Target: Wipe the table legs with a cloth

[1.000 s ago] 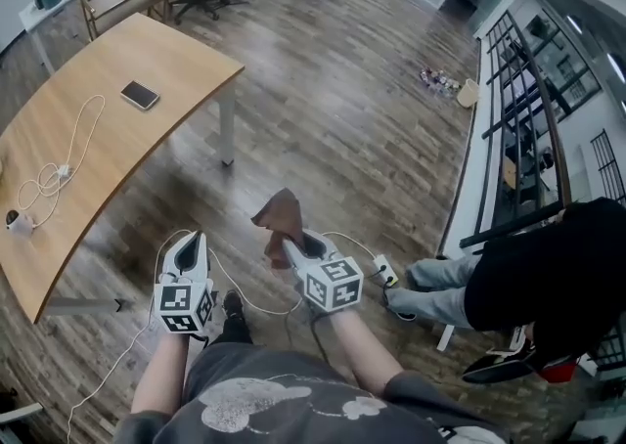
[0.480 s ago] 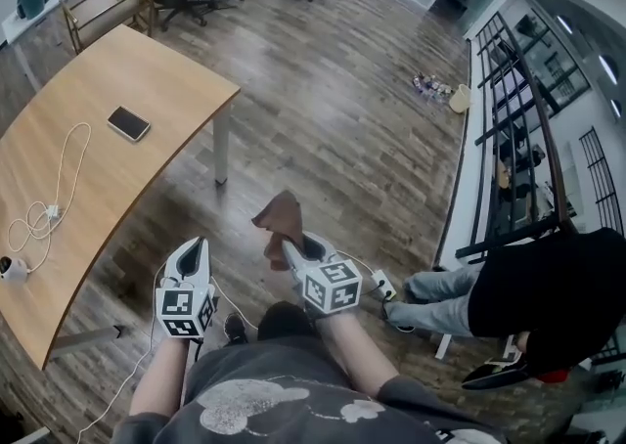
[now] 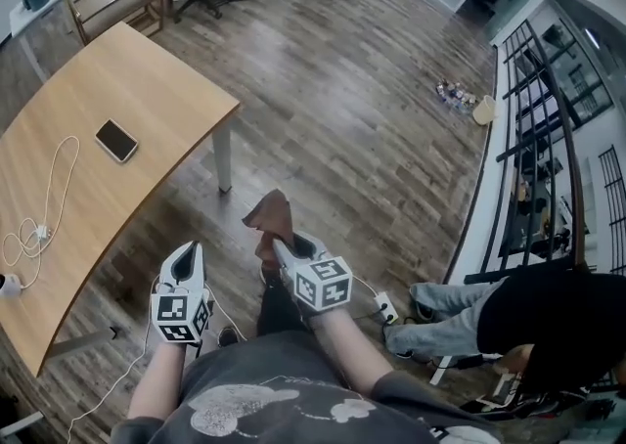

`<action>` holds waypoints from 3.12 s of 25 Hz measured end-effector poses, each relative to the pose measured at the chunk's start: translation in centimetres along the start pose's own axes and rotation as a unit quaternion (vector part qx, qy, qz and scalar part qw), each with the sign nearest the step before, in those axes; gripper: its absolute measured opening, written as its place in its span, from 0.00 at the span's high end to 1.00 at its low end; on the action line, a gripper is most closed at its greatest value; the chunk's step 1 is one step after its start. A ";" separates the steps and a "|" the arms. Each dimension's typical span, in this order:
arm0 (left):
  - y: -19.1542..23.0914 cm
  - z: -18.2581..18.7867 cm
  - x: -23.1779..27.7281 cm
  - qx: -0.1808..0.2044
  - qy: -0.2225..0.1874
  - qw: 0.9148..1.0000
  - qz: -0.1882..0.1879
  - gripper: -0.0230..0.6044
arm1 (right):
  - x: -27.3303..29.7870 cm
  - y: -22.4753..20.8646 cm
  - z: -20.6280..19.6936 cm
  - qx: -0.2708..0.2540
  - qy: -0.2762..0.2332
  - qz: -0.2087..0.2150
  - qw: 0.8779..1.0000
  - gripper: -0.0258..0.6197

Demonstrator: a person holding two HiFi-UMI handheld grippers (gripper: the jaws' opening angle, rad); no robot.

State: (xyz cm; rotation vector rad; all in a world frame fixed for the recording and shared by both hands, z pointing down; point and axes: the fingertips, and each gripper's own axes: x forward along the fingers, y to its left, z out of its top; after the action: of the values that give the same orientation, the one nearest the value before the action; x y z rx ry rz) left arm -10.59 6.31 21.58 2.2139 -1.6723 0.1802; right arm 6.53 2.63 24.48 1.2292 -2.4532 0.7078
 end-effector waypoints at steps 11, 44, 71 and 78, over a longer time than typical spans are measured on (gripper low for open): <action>0.6 4.3 10.2 0.002 -0.030 0.996 0.084 0.93 | 8.9 -6.7 6.9 -0.051 0.032 0.090 0.994 0.82; 18.2 -13.2 24.0 -0.015 -0.081 0.988 0.131 0.93 | 37.2 -5.1 1.6 -0.141 0.008 0.180 0.974 0.82; 27.6 -31.1 30.2 -0.061 -0.101 0.984 0.132 0.93 | 49.8 -14.2 -19.5 -0.127 0.088 0.171 0.973 0.82; 28.7 -36.6 32.6 -0.056 -0.085 0.987 0.121 0.93 | 53.8 -16.3 -25.5 -0.148 0.118 0.138 0.972 0.81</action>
State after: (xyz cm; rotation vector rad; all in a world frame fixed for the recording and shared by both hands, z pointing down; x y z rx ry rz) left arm -24.24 -16.87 71.60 1.9879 -1.9905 -0.0421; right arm -10.47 -26.98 75.89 0.6609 -2.4386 0.4979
